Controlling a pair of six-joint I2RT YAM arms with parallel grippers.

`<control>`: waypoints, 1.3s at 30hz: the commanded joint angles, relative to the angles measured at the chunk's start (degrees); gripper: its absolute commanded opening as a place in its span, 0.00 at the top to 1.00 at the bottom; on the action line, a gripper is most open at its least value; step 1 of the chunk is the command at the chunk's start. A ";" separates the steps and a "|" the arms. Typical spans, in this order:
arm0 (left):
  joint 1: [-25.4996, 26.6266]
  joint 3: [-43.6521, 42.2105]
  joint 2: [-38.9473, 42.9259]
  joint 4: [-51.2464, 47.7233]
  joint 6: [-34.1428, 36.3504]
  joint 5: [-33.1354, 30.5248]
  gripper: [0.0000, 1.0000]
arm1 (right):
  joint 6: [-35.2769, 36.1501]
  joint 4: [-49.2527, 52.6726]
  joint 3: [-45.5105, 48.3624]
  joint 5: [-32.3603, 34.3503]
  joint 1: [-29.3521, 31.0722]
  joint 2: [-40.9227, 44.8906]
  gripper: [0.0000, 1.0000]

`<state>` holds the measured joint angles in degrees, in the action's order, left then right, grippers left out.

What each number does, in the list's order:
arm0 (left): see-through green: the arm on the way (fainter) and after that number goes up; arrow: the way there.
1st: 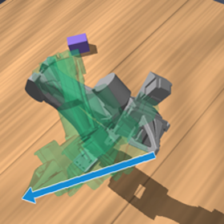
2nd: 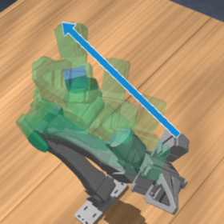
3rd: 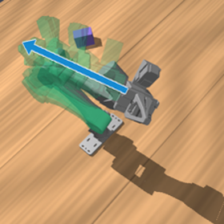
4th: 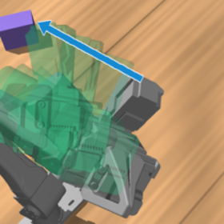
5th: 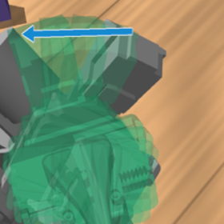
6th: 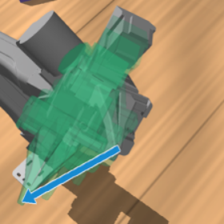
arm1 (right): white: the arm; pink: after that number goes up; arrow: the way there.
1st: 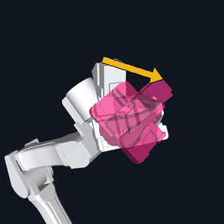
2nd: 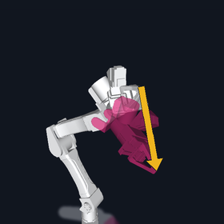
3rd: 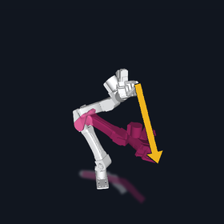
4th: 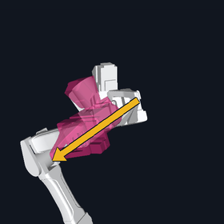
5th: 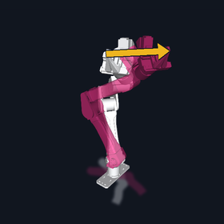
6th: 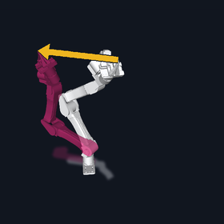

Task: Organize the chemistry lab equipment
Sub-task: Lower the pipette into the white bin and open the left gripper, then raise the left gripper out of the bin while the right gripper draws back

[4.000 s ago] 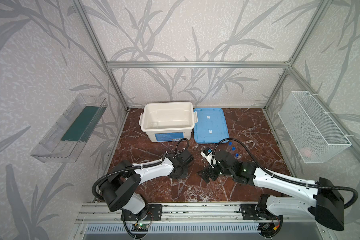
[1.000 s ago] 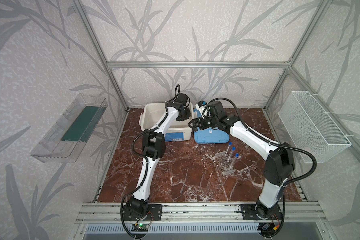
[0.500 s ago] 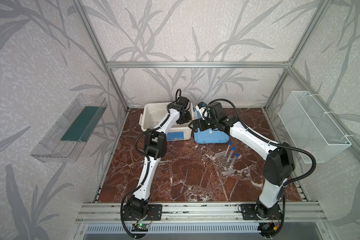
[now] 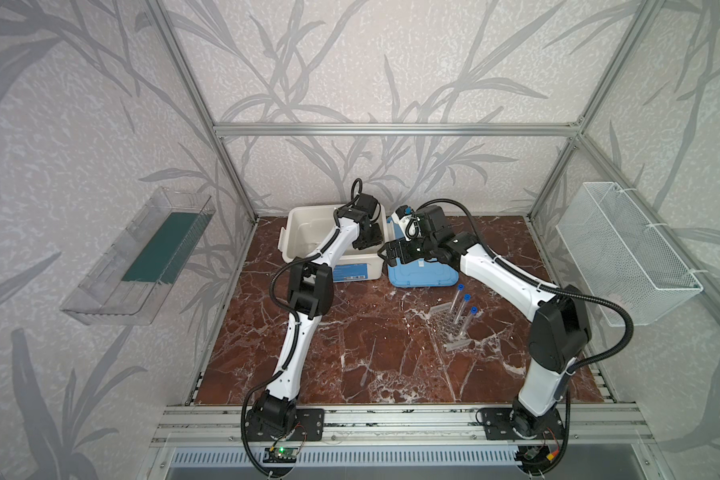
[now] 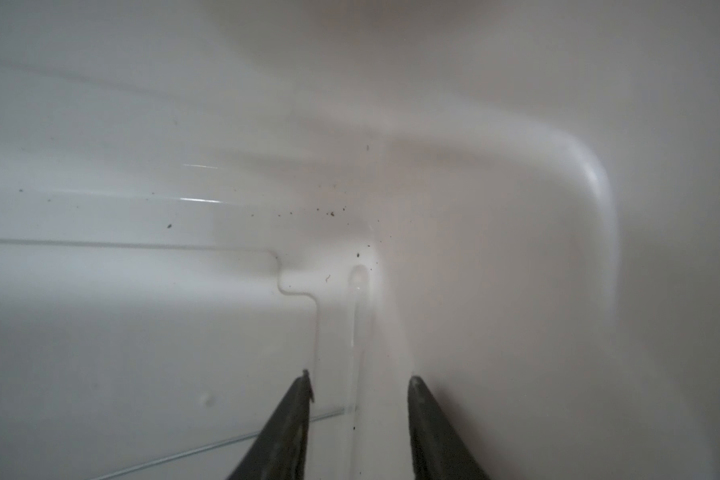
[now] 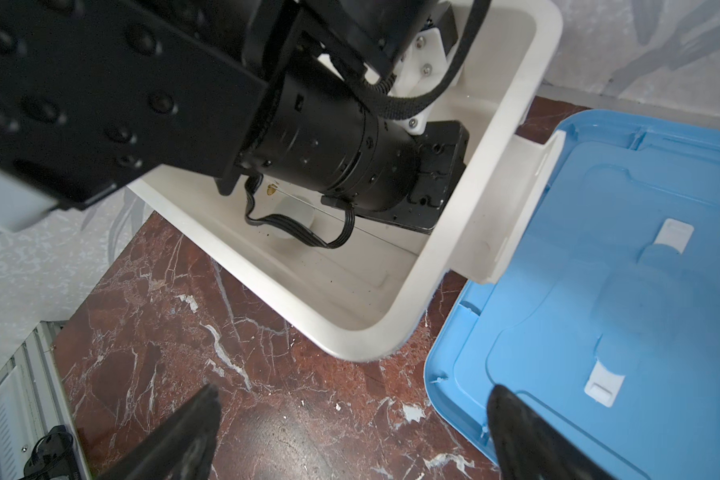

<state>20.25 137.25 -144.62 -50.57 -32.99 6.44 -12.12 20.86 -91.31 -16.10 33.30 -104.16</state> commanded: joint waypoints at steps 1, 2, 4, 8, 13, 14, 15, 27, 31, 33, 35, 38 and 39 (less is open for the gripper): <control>-0.37 -0.05 4.25 -0.99 0.57 -1.08 0.50 | 0.83 -0.21 0.19 0.69 -0.04 2.82 0.02; -0.39 0.02 4.73 -1.07 0.78 -1.22 0.47 | 0.87 -0.13 0.17 0.76 0.01 2.96 0.02; -0.52 0.02 6.06 -1.54 1.09 -1.34 0.41 | 0.96 0.10 0.18 0.94 -0.07 3.25 0.02; -0.65 -0.21 9.04 -2.11 1.45 -1.29 0.29 | 1.04 1.19 -0.43 1.38 -0.01 4.00 0.02; -0.74 -0.42 14.26 -2.11 1.70 -1.86 0.24 | 1.13 1.72 0.02 1.91 -0.03 6.87 0.01; -0.74 -0.41 15.48 -2.36 1.93 -2.10 0.22 | 1.08 1.69 0.32 2.03 -0.04 8.34 0.01; -0.74 -0.49 17.11 -2.67 2.17 -2.27 0.19 | 1.21 1.81 0.77 2.12 -0.07 9.44 0.01; -0.39 -23.96 44.00 -0.79 8.49 11.06 0.01 | 3.71 6.63 11.68 -5.83 0.27 27.33 0.01; 0.20 -36.74 54.34 -1.10 9.44 15.18 0.01 | 8.79 10.04 17.60 -5.37 2.81 33.40 0.01; 0.96 -42.22 58.56 -2.43 10.49 15.62 0.01 | 10.11 10.29 21.18 -4.16 4.32 36.15 0.01; 2.68 -46.75 61.85 -5.08 11.80 14.84 0.01 | 10.57 10.59 24.54 -3.57 5.23 38.52 0.01; 6.99 -52.94 65.64 -9.61 12.64 10.20 0.01 | 10.81 11.11 28.66 -3.24 6.43 40.88 0.01; 8.63 -55.54 66.79 -10.06 12.24 8.80 0.02 | 10.66 11.50 29.82 -3.24 6.87 41.35 0.01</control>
<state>25.98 85.65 -80.36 -54.92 -23.00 18.28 -2.98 30.33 -63.40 -19.70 39.38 -64.49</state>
